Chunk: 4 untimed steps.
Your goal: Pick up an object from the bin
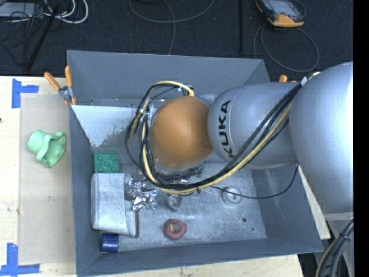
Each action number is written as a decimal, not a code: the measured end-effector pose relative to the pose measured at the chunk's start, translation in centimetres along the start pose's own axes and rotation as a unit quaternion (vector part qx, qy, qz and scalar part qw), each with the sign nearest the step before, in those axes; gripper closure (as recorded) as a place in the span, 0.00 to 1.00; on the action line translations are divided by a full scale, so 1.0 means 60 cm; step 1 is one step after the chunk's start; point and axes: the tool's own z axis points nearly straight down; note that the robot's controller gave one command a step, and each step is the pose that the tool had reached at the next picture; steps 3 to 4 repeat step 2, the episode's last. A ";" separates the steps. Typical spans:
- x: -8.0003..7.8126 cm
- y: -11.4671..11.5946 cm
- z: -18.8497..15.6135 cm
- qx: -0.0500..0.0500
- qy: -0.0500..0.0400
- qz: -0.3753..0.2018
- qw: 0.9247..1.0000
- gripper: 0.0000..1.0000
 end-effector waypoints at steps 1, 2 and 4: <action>-0.004 -0.001 -0.008 0.003 -0.006 0.003 1.000 1.00; -0.007 -0.004 -0.126 0.001 -0.004 0.004 1.000 1.00; -0.007 -0.004 -0.126 0.001 -0.004 0.004 1.000 1.00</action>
Offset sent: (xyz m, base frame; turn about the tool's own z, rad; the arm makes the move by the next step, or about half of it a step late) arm 0.0000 0.0000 0.0000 0.0000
